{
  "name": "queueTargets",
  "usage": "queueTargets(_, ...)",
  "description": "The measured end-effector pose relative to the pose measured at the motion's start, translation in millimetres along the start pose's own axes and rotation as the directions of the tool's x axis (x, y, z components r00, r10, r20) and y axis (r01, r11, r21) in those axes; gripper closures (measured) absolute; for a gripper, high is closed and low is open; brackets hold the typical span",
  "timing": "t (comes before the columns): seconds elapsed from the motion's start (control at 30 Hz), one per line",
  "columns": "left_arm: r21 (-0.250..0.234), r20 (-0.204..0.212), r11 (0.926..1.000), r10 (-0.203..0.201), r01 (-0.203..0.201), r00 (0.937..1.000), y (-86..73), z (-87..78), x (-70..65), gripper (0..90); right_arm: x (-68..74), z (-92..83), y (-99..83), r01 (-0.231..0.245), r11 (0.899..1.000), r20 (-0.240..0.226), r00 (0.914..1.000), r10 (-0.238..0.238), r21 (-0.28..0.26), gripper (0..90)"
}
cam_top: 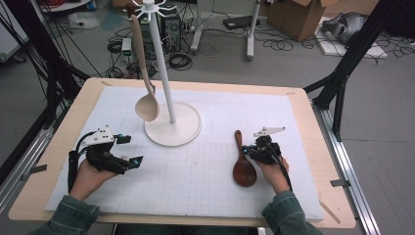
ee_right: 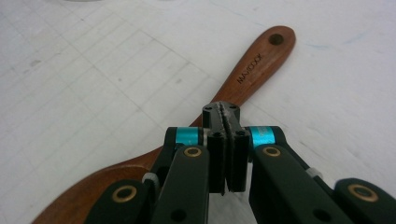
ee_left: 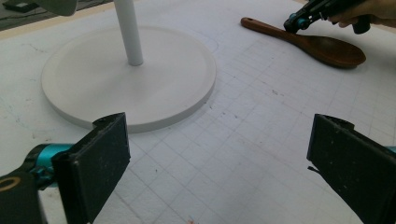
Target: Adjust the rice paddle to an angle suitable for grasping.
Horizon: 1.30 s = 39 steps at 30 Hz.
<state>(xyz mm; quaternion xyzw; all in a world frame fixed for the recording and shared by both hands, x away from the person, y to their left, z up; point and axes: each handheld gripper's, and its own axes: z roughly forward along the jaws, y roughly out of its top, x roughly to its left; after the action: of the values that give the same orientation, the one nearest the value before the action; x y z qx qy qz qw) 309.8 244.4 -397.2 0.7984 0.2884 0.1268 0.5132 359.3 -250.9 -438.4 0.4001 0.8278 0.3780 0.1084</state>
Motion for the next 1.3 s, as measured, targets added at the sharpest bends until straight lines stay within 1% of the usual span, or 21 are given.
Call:
queueTargets(0.07, -0.001, 0.0, 1.0, -0.001, 0.001, 1.0, 0.1, -0.1, 0.0, 6.4, 3.1, 3.4, 1.6, 0.016, 1.0, -0.015, 0.9998, -0.016, 0.007, 89.7)
queueTargets(0.1, -0.001, -0.001, 1.0, -0.002, 0.002, 1.0, 0.0, -0.2, 0.0, 6.4, 5.3, 4.8, 2.1, 0.01, 1.0, -0.022, 0.9997, -0.01, 0.013, 89.7)
queueTargets(0.17, 0.0, -0.001, 1.0, -0.002, 0.002, 1.0, -0.1, -0.1, 0.0, 6.4, 8.3, 7.5, 2.8, 0.025, 0.999, -0.037, 0.999, -0.024, 0.024, 89.6)
queueTargets(0.43, -0.002, -0.003, 1.0, 0.003, -0.003, 1.0, 0.3, -0.7, 0.1, 6.4, 22.6, 14.7, 5.3, 0.069, 0.997, -0.085, 0.9943, -0.065, 0.034, 89.6)
queueTargets(0.6, 0.002, 0.002, 1.0, 0.005, -0.005, 1.0, 0.5, -0.3, -0.1, 6.4, 29.4, 15.6, 5.2, 0.081, 0.996, -0.109, 0.9911, -0.076, 0.04, 89.7)
queueTargets(0.63, 0.001, 0.001, 1.0, 0.005, -0.005, 1.0, 0.5, -0.2, -0.2, 6.4, 30.6, 16.1, 4.8, 0.088, 0.995, -0.111, 0.9903, -0.084, 0.035, 89.7)
queueTargets(0.77, -0.002, 0.0, 1.0, 0.004, -0.004, 1.0, 0.6, -0.5, -0.5, 6.4, 36.3, 16.6, 3.3, 0.089, 0.996, -0.128, 0.9881, -0.085, 0.031, 89.7)
queueTargets(0.83, -0.001, 0.001, 1.0, 0.004, -0.004, 1.0, 0.5, -0.4, -0.5, 6.4, 39.3, 16.8, 3.1, 0.099, 0.995, -0.134, 0.9865, -0.094, 0.033, 89.6)
queueTargets(0.93, 0.0, 0.001, 1.0, 0.004, -0.004, 1.0, 0.4, -0.2, -0.5, 6.4, 44.7, 16.6, 2.5, 0.102, 0.994, -0.145, 0.9848, -0.095, 0.04, 89.7)
queueTargets(1.0, -0.001, 0.001, 1.0, 0.004, -0.004, 1.0, 0.5, -0.3, -0.5, 6.4, 47.6, 16.4, 1.7, 0.111, 0.993, -0.152, 0.983, -0.104, 0.038, 89.6)
queueTargets(1.1, 0.0, 0.002, 1.0, 0.006, -0.006, 1.0, 0.5, -0.2, -0.7, 6.4, 51.8, 15.7, 0.0, 0.113, 0.993, -0.156, 0.9821, -0.106, 0.036, 89.7)
queueTargets(1.3, 0.001, 0.0, 1.0, 0.006, -0.006, 1.0, 0.6, -0.3, -1.1, 6.4, 55.2, 13.1, -3.3, 0.114, 0.993, -0.167, 0.9803, -0.106, 0.039, 89.7)
